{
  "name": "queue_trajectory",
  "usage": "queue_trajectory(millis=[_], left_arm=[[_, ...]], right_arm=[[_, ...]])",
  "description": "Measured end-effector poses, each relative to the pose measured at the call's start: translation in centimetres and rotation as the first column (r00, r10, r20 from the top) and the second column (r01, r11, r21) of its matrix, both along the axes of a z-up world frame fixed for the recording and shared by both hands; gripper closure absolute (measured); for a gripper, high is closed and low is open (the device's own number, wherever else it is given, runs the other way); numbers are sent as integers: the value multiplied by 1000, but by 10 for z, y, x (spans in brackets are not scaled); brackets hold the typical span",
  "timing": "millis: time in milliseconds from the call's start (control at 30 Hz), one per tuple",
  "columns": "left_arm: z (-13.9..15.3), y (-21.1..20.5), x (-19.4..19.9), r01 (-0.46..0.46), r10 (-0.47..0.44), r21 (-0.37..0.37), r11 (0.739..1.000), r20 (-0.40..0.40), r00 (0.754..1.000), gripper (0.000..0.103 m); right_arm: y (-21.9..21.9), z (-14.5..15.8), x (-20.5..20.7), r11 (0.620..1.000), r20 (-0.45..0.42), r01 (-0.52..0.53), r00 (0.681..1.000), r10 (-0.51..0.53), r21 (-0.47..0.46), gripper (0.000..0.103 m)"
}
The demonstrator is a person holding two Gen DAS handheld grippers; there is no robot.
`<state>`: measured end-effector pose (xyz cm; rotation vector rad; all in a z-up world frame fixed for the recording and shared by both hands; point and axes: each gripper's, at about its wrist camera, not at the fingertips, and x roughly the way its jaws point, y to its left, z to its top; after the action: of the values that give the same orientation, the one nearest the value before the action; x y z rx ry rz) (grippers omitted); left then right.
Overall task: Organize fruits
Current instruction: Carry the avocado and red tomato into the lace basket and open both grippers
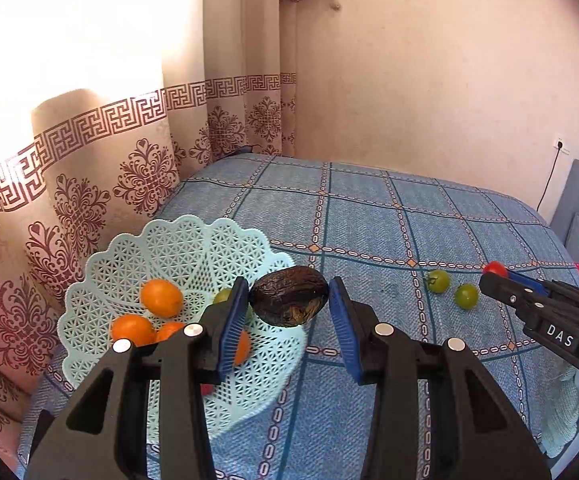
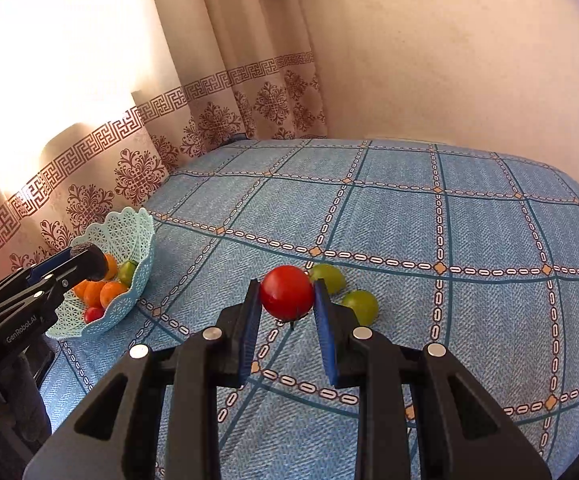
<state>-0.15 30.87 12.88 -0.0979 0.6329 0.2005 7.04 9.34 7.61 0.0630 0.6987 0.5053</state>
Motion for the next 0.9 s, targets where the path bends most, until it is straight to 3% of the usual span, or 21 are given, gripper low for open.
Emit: queue_trajectory(millis=[367, 733, 767, 800, 900], left_arm=[[0, 57, -26, -111, 111, 4, 994, -4, 994, 60], [-6, 88, -40, -135, 136, -25, 990, 4, 991, 59], [-5, 90, -41, -140, 140, -26, 990, 8, 990, 55], [-5, 92, -43, -144, 144, -26, 989, 14, 989, 45], [-1, 98, -49, -157, 158, -22, 987, 37, 987, 39]], right_arm=[[51, 13, -21, 995, 7, -96, 995, 96, -1, 77], [112, 21, -36, 984, 3, -180, 984, 180, 3, 77], [117, 22, -38, 982, 3, -187, 982, 187, 4, 77], [121, 23, -39, 981, 3, -194, 981, 194, 5, 77], [135, 25, -43, 976, 5, -216, 976, 216, 5, 77]])
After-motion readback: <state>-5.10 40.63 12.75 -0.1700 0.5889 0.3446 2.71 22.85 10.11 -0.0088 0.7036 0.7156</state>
